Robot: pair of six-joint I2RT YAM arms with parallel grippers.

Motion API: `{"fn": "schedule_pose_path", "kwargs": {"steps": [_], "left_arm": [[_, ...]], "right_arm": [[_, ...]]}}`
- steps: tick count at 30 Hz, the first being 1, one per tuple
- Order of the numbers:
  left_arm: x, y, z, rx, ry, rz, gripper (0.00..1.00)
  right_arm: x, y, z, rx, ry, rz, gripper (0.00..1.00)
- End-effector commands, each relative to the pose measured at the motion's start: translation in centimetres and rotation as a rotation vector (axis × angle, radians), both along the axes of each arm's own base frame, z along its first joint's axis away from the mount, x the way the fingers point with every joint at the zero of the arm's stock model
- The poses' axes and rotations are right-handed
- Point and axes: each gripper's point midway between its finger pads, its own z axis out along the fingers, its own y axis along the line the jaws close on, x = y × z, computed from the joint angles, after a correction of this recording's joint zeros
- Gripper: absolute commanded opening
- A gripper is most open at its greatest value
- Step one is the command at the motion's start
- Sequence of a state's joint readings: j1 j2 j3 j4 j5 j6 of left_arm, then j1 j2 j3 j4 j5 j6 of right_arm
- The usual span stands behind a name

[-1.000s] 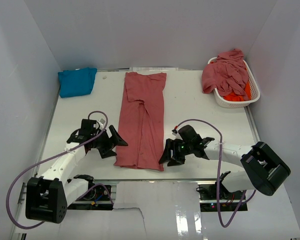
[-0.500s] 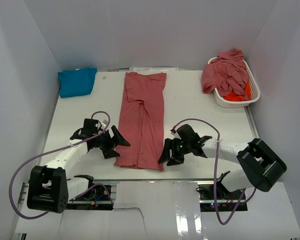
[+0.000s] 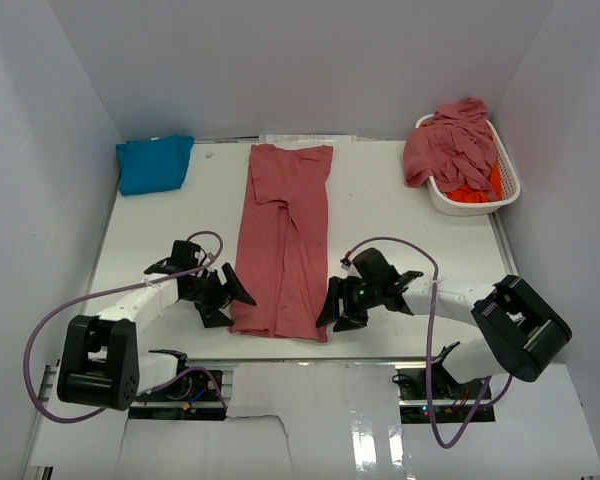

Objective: Fold and stack the t-shirts
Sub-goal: Grab the bottom of the folded rectangular tshirt with both arms

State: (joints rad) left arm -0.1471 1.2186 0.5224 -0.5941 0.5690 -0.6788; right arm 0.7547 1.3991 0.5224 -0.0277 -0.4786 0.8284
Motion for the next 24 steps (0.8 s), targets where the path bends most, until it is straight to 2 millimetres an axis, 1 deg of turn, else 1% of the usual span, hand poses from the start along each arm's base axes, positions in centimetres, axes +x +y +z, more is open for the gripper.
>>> {"fn": "schedule_pose_path", "kwargs": {"steps": [1,2,4,6,8,10,13,14,15,16,17,19,20,22,24], "left_arm": [[-1.0,1.5,-1.2,0.112,0.080,0.013,0.93],[-0.5,2.2,-1.4,0.160,0.074,0.031,0.93],[0.7,2.4,-0.4,0.176,0.026,0.059,0.93],[2.1,2.6,1.3,0.184,-0.059,0.090,0.93],[2.5,2.7,2.1,0.184,-0.094,0.094,0.94],[2.2,2.8,2.0,0.192,-0.072,0.085,0.94],[0.9,2.8,0.4,0.191,-0.003,0.051,0.93],[0.6,2.7,0.1,0.187,0.010,0.050,0.93],[0.5,2.6,0.0,0.177,0.010,0.051,0.93],[0.0,2.6,-0.4,0.175,0.024,0.054,0.93],[-0.1,2.5,-0.4,0.169,0.026,0.067,0.93],[-0.1,2.5,-0.3,0.166,0.006,0.078,0.93],[-0.1,2.6,-0.3,0.166,0.007,0.086,0.93],[0.0,2.6,-0.1,0.170,0.000,0.091,0.93],[0.1,2.7,-0.1,0.174,0.000,0.091,0.93]], "right_arm": [[0.6,0.8,0.8,0.025,-0.028,0.020,0.67],[0.6,0.8,0.8,0.026,-0.030,0.021,0.67],[0.6,0.8,0.9,0.026,-0.030,0.023,0.67],[0.6,0.7,0.8,0.025,-0.026,0.023,0.67],[0.4,0.6,0.6,0.022,-0.020,0.023,0.66],[0.2,0.5,0.4,0.018,-0.006,0.022,0.65],[-0.4,0.1,0.0,0.011,0.026,0.009,0.61],[-0.9,-0.2,-0.4,0.006,0.043,0.006,0.58],[-1.1,-0.4,-0.6,0.001,0.059,-0.007,0.57],[-0.9,-0.2,-0.5,0.017,0.044,-0.013,0.56],[-0.8,-0.1,-0.5,0.024,0.041,-0.019,0.55],[-1.4,-0.1,-0.9,0.024,0.064,-0.029,0.54],[-1.3,0.2,-0.8,0.036,0.060,-0.034,0.54],[-1.9,0.5,-1.1,0.031,0.079,-0.034,0.54],[-2.0,1.1,-1.1,0.052,0.074,-0.032,0.54]]}}
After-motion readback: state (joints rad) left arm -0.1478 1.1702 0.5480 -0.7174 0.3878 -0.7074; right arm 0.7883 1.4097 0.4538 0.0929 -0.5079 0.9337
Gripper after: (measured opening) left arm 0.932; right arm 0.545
